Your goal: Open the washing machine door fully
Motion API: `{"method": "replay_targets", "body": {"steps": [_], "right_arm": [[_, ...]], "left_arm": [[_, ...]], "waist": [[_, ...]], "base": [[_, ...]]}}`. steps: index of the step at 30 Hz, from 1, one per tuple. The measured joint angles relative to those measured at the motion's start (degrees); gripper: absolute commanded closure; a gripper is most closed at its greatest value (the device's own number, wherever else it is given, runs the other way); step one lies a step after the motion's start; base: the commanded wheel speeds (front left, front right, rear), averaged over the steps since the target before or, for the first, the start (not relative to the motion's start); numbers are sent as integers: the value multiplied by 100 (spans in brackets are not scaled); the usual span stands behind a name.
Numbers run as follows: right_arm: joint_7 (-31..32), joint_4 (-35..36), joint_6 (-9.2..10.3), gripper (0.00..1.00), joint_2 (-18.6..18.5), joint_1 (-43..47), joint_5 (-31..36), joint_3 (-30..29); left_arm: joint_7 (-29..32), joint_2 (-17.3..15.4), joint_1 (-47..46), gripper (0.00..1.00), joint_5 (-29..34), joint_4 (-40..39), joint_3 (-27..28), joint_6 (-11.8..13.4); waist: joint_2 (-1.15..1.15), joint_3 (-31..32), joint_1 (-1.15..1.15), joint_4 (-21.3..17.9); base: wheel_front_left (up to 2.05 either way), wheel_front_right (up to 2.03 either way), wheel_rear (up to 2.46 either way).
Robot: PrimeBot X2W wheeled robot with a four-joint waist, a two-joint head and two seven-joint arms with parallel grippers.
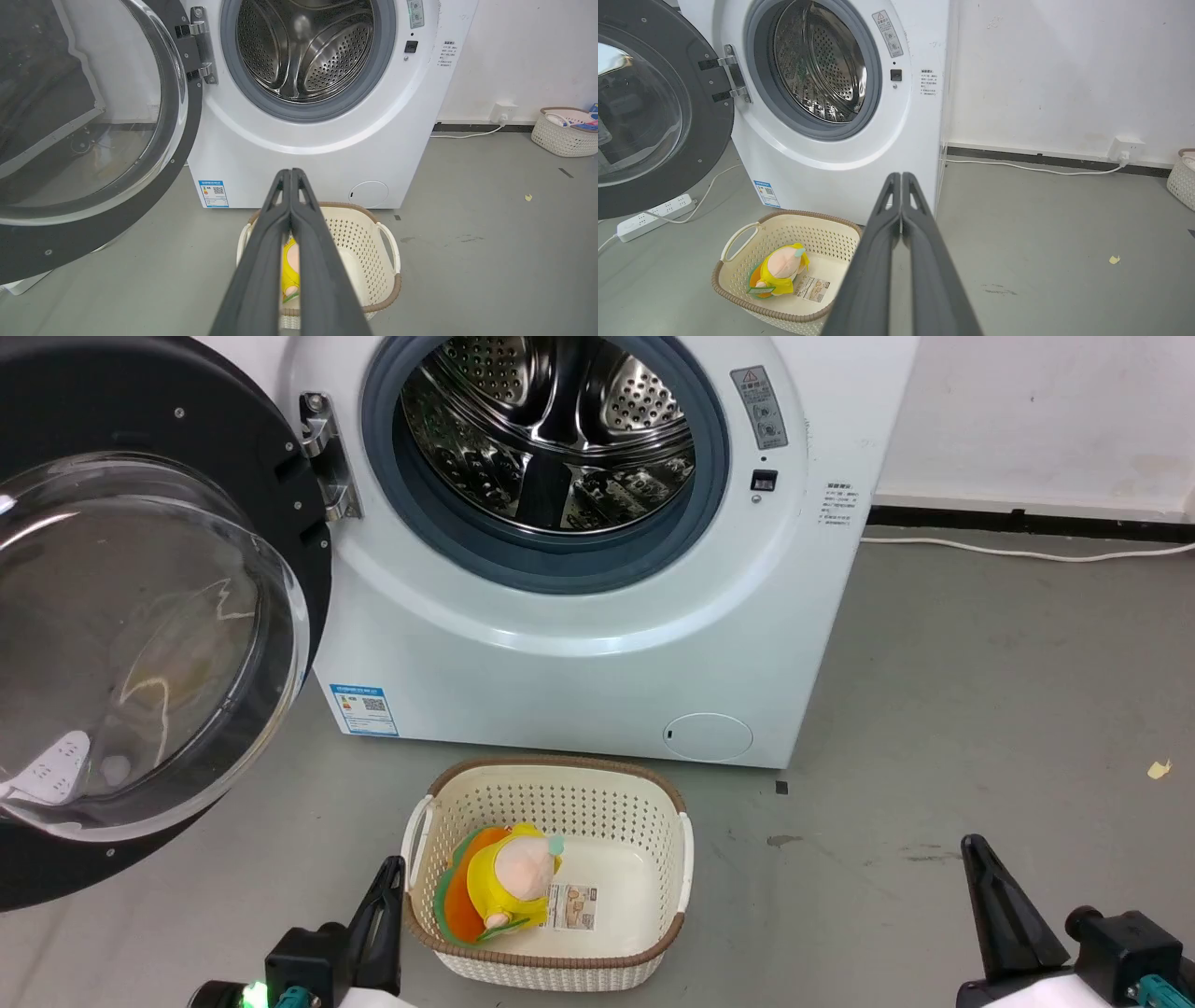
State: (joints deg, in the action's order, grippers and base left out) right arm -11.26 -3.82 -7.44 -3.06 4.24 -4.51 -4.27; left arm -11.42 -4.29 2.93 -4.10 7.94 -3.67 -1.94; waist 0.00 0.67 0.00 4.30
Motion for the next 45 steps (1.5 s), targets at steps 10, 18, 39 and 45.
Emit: {"method": "replay_targets", "body": {"steps": [10,18,39,45], "right_arm": [[110,32,0,100,0,-7,46,53],[209,59,0,100,0,-18,63,88],[454,124,0,100,0,-130,163,169],[511,154,0,100,0,-136,202,192]], "left_arm": [[134,5,-20,100,49,-67,49,25],[231,19,-59,100,93,-135,71,27],[463,36,-83,100,158,-294,131,78],[537,46,-85,100,193,-352,156,79]], "waist": [[0,-7,0,-45],[0,-13,0,-81],[0,-27,0,-174],[0,-32,0,-201]], "base": [[0,0,0],[0,0,0],[0,0,0],[0,0,0]]}}
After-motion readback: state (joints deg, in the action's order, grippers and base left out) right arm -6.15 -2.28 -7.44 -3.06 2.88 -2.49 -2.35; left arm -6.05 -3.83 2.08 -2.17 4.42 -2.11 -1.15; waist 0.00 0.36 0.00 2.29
